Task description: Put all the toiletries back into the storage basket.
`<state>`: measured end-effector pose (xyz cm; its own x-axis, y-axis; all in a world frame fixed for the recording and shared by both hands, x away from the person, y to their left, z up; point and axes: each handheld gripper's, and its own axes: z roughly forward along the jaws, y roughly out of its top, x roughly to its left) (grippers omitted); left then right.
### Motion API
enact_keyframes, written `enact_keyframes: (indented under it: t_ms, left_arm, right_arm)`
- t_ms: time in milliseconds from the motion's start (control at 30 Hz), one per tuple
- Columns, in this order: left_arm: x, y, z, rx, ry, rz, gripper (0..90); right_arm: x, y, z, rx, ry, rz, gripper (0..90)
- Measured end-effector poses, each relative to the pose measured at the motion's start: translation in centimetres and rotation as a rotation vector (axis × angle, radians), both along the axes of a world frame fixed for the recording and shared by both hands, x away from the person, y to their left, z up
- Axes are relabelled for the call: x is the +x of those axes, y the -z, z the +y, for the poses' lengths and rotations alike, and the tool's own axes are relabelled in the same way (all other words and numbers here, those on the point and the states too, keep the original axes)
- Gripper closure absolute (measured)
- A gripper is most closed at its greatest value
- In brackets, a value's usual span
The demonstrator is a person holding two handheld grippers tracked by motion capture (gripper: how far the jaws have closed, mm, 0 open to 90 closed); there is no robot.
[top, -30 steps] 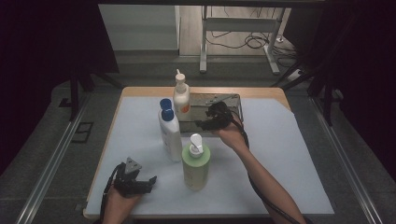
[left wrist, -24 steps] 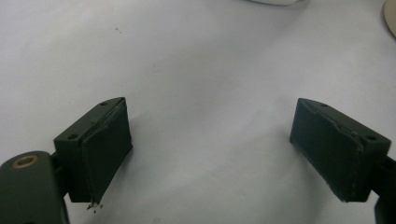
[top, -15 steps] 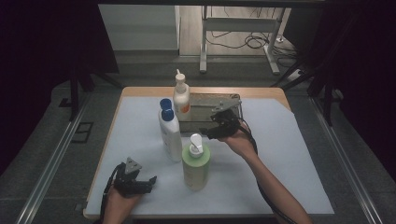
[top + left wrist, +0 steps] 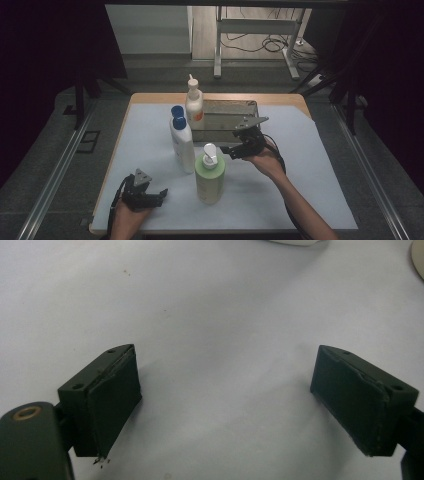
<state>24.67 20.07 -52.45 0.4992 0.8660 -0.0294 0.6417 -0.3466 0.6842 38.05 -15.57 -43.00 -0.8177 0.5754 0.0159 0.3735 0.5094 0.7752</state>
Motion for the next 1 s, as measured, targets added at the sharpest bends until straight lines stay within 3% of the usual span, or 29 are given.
enact_keyframes:
  t_ms: [333, 1000]
  left_arm:
    - [0.0, 0.0, 0.0, 0.000, 0.000, 0.000, 12.0]
    - [0.0, 0.0, 0.0, 0.000, 0.000, 0.000, 12.0]
  right_arm:
    - [-1.7, 0.1, -1.5, 0.019, -0.005, -0.001, 17.3]
    - [-5.7, 1.0, -3.0, -0.005, -0.050, -0.015, 12.5]
